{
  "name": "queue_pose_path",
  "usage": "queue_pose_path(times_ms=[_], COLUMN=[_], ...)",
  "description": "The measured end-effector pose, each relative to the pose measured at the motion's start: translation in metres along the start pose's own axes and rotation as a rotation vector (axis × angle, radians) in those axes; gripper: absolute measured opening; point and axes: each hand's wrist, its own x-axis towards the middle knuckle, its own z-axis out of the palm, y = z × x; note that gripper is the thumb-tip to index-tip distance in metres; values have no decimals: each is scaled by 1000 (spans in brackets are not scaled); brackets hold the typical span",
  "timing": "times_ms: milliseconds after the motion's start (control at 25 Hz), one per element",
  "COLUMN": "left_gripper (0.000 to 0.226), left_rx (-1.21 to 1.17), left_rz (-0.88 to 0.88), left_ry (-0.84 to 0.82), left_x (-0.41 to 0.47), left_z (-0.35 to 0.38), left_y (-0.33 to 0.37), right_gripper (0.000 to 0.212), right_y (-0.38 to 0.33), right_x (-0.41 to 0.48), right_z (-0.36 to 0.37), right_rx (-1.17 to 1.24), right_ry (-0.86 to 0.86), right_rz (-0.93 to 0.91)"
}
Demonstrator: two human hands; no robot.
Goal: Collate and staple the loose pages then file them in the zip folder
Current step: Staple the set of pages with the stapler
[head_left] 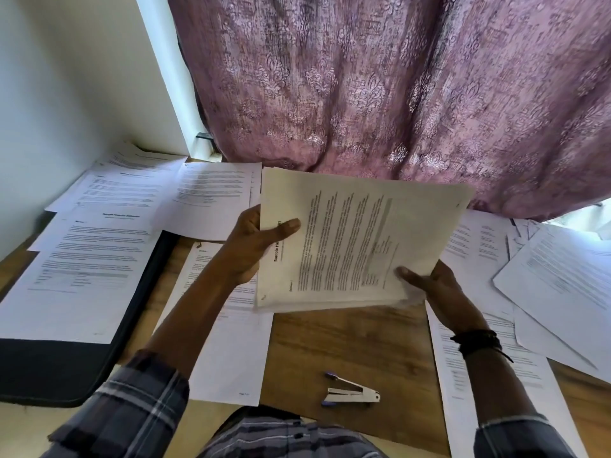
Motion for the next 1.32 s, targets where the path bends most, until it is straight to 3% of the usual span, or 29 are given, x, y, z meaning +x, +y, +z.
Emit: queue_pose_path(times_ms=[160,280,480,640,720,1000,1200,1320], left_gripper=[26,22,25,35,27,35,21,22], left_rx=[47,96,144,163,186,295,386,317], left_rz=[50,100,140,-20,-87,-19,57,-152], left_ry=[31,90,122,108,125,148,194,266], left_x=[7,4,-2,-11,-16,-16,-7,-9], left_z=[-10,-6,2,2,3,14,3,-10], left_y=[-11,-23,-38,-69,-88,-99,-77,-87], right_gripper=[52,64,62,48,42,36,39,40], right_y=[-2,3,7,31,38,51,33,27], right_x=[4,-2,-17,-21,-20,-11,3,12], right_z=[0,10,18,10,11,30,22,8], right_rx=[69,-81,-196,-173,-202,-307,-355,-344], right_ry=[97,211,365,303,306,437,456,358], right_rz=[-62,-153,-245,-196,-156,-146,-136,-45])
